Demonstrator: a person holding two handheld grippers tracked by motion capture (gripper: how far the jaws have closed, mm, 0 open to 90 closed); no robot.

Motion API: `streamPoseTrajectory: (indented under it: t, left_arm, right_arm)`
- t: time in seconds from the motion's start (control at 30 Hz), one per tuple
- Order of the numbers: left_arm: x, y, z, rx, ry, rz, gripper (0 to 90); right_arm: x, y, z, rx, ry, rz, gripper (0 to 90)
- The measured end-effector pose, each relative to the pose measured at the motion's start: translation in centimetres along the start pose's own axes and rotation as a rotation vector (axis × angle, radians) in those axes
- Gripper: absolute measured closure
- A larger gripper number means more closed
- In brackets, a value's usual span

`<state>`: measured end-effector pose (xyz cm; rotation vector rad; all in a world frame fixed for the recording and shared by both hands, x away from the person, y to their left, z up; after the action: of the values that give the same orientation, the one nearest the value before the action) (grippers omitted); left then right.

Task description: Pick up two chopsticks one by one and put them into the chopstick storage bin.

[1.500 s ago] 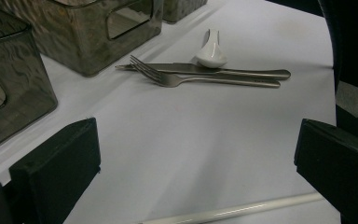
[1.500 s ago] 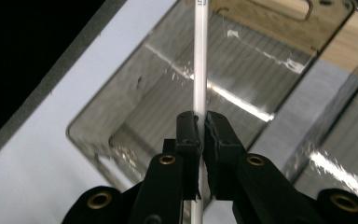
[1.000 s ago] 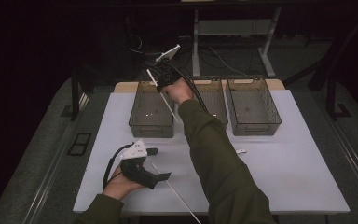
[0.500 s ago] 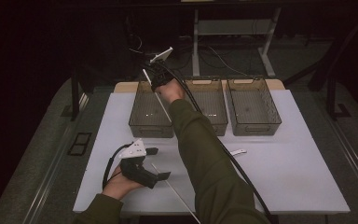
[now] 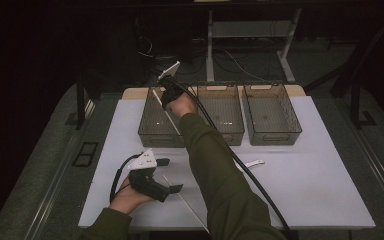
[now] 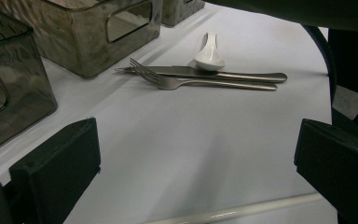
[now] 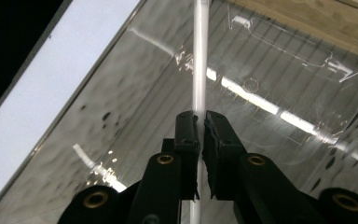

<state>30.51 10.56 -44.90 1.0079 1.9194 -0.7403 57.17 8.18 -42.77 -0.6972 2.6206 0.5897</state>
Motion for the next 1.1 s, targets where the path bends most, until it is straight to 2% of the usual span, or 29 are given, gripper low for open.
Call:
streamPoseTrajectory:
  t: [0.17, 0.23, 0.33, 0.47, 0.5, 0.57, 0.6, 0.77, 0.9, 1.0, 1.1]
  left_arm:
    - [0.0, 0.1, -0.1, -0.003, -0.002, 0.001, 0.0]
    - [0.0, 0.2, -0.1, -0.004, -0.005, -0.002, 0.0]
    - [0.0, 0.3, -0.2, -0.006, -0.005, -0.004, 0.0]
    - [0.0, 0.4, -0.2, -0.008, -0.005, -0.005, 0.0]
    - [0.0, 0.4, -0.1, -0.009, -0.003, -0.005, 0.0]
    - [0.0, 0.4, -0.1, -0.01, -0.002, -0.004, 0.0]
    - [0.0, 0.3, -0.1, -0.01, -0.001, -0.004, 0.0]
    - [0.1, 0.4, -0.1, -0.016, 0.005, 0.001, 0.0]
    - [0.2, 0.4, -0.2, -0.023, 0.009, 0.002, 0.0]
    - [0.3, 0.6, -0.3, -0.03, 0.015, 0.005, 0.0]
    - [0.4, 0.7, -0.4, -0.036, 0.02, 0.0, 0.0]
  right_arm:
    - [0.0, -0.1, -0.8, -0.001, -0.016, -0.023, 74.9]
    - [0.1, -0.1, -1.4, -0.016, -0.03, -0.04, 72.2]
    - [0.3, 0.0, -3.4, -0.031, -0.078, -0.097, 64.9]
    - [0.8, 0.2, -5.1, -0.047, -0.108, -0.132, 61.1]
    - [1.3, 0.2, -6.1, -0.057, -0.117, -0.153, 59.3]
    - [1.9, 0.2, -7.1, -0.06, -0.122, -0.178, 56.7]
    - [1.9, 0.2, -7.1, -0.06, -0.122, -0.178, 56.7]
    - [3.7, 0.2, -9.8, -0.092, -0.164, -0.213, 53.2]
    - [4.9, -0.2, -10.8, -0.105, -0.18, -0.228, 51.8]
    - [6.7, -0.5, -11.9, -0.123, -0.19, -0.26, 50.5]
    - [7.6, -0.5, -12.3, -0.133, -0.19, -0.264, 50.0]
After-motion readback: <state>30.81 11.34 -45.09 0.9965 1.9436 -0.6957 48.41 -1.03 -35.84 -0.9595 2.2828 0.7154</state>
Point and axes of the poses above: each handheld gripper's, and its own axes: z roughly forward along the jaws, x roughly out of its underside, y roughly to its left, the point moved 7 cm from there along z, roughly forward along the jaws, and after that the axes turned 4 degrees about -x, right-handed, at the moved point
